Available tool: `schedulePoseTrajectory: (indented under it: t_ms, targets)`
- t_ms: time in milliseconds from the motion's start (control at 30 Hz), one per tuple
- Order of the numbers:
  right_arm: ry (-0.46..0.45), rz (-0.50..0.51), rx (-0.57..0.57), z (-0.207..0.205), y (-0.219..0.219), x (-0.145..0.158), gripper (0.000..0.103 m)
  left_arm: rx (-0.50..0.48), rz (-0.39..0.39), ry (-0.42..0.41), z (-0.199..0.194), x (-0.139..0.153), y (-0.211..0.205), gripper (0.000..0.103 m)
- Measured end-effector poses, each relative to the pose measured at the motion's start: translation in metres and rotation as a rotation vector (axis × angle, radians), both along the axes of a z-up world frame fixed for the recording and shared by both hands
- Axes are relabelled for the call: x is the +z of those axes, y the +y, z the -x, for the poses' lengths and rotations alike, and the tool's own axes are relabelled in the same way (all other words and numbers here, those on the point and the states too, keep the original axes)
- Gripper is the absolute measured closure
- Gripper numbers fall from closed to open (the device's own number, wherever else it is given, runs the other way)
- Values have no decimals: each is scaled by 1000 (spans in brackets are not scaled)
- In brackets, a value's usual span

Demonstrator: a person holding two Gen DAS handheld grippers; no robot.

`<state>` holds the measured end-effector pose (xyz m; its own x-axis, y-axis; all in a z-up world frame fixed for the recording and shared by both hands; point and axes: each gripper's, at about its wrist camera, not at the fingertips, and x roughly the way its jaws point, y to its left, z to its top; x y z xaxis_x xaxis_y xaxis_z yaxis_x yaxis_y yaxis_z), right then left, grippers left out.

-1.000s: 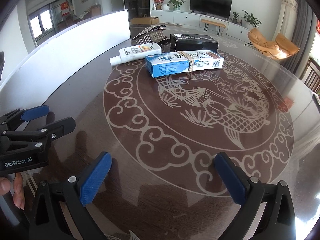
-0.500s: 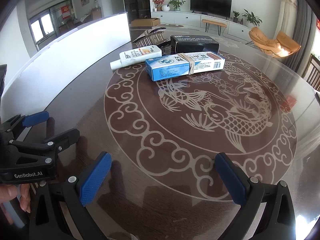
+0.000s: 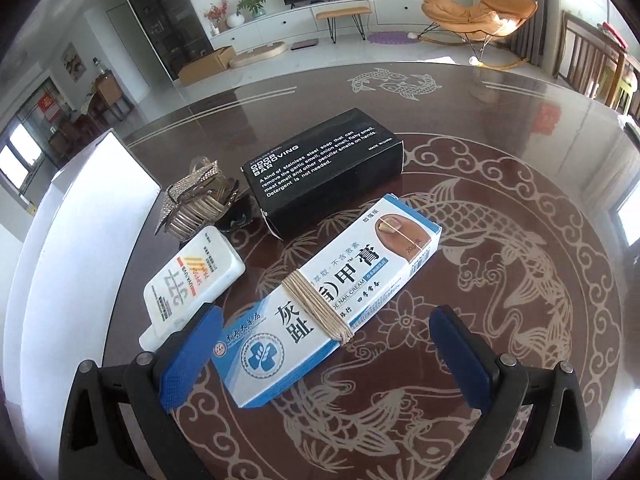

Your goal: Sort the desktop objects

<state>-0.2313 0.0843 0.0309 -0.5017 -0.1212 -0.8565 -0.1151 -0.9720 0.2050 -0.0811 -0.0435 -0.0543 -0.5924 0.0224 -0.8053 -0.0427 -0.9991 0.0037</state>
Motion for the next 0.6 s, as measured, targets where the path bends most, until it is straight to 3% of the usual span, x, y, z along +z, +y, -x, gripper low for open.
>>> schedulePoseTrajectory:
  t_ms: [133,400,600]
  targets:
    - [-35,15,-33,12,-7,-10,0,-3,-3,-2,1,0,0,0]
    - [-19,-121,24,20,-32,-13,0,-3,-3,-1,0,-1,2,0]
    - [16,-154,54,16,-34,-15,0,-3,-3,-1,0,-1,2,0]
